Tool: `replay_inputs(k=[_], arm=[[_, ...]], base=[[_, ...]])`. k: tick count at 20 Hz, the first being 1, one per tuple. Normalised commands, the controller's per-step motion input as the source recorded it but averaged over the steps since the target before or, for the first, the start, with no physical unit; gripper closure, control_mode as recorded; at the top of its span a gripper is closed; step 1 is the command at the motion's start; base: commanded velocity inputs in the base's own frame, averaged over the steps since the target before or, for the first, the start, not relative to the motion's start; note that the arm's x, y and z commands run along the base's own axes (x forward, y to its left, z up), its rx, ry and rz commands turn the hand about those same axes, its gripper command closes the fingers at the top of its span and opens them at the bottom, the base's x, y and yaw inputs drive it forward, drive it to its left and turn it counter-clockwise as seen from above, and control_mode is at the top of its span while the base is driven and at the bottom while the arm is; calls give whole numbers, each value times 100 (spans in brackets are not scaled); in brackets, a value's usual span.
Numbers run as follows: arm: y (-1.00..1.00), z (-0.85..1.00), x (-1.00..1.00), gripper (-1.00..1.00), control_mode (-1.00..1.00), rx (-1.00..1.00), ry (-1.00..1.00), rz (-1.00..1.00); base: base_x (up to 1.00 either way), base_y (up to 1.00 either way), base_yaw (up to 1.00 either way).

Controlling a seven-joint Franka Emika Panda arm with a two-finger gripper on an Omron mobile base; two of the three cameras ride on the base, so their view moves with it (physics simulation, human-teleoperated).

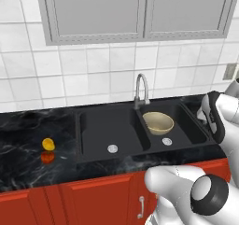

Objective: Remove the mango and tomato from the sink. Then move the bowl and cup from the counter to the sink for washing.

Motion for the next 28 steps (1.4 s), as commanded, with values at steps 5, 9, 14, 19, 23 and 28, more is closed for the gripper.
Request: replay_inputs(k=[5,9,14,19,23,28], arm=[[0,0,0,-100,100,0,0,0],[0,0,0,-100,100,0,0,0],[0,0,0,-100,100,0,0,0],[0,0,0,-100,100,0,0,0],[0,0,0,-100,100,0,0,0],[0,0,0,-100,100,0,0,0]], base=[[-3,-40,0],[-4,-40,0],[-2,-41,0],[0,-40,0],[0,-38,0],[4,-36,0]])
